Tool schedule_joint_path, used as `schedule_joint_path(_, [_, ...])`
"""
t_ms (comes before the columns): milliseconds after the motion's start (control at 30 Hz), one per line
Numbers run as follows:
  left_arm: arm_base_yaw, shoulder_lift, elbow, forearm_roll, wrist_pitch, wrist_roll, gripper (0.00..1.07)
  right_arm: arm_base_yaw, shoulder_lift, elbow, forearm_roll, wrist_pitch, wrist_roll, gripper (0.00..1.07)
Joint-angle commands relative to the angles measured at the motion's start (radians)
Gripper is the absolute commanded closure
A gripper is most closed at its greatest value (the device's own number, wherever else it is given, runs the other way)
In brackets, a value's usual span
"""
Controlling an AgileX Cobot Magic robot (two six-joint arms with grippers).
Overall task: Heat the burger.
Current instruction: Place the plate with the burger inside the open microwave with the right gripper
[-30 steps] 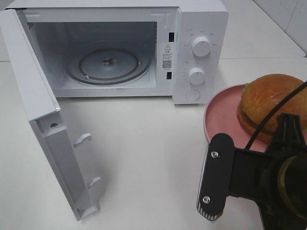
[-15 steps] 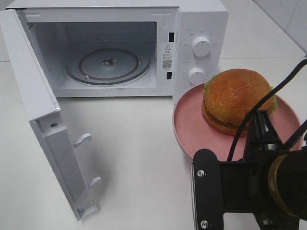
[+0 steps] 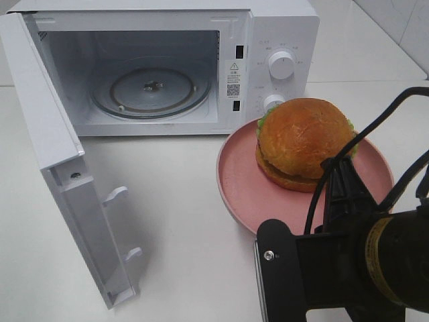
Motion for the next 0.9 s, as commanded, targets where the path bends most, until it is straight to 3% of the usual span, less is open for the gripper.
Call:
schedule_joint_path(33, [0.004, -0.022, 0.004, -0.004, -0.014, -0.004, 0.04, 0.000, -0.006, 0.003, -0.065, -0.025, -0.038, 1.07])
schedule_joint_path(500, [0.004, -0.022, 0.004, -0.004, -0.014, -0.004, 0.04, -0.002, -0.006, 0.003, -0.057, -0.120, -0.194, 1.07])
schedule_joint_path(900, [0.004, -0.022, 0.004, -0.004, -0.014, -0.004, 0.04, -0.176, -0.006, 0.003, 0.034, -0.268, -0.484, 1.07])
